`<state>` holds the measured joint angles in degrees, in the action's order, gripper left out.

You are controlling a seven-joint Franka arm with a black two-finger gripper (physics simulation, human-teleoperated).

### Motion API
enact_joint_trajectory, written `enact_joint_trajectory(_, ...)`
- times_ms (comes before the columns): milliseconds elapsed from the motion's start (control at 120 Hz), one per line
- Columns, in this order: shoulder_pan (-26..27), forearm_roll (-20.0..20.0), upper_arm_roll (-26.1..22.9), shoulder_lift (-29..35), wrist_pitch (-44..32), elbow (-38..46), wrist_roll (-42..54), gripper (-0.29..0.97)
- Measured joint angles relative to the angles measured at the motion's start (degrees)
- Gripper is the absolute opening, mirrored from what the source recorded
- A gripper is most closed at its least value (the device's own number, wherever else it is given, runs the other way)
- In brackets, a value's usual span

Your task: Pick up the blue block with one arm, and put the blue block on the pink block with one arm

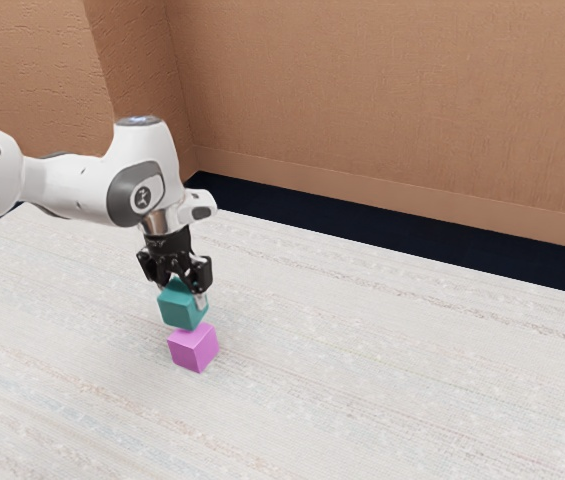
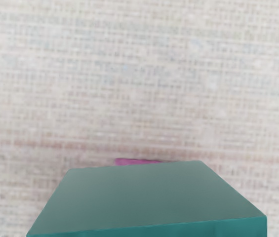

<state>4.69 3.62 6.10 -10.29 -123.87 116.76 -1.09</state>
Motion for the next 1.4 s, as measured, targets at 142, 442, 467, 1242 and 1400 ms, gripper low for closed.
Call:
enact_joint_trajectory(142, 0.11, -2.15, -0.42, 0.59, -0.45, 1.01, -1.44, 0.25)
enact_joint_trajectory(442, 0.49, -4.0, -2.22, 1.45, -0.81, 1.63, -1.75, 0.25)
enact_joint_trajectory(467, 0.45, -4.03, -2.23, 1.58, -0.77, 1.7, -1.59, 0.26)
enact_joint_trajectory(1242, 0.31, -3.7, -3.25, 3.05, -0.97, 4.47, 3.26, 0.26)
enact_joint_trajectory(1400, 0.03, -3.65, -3.24, 3.05, -0.97, 4.41, 4.01, 0.26)
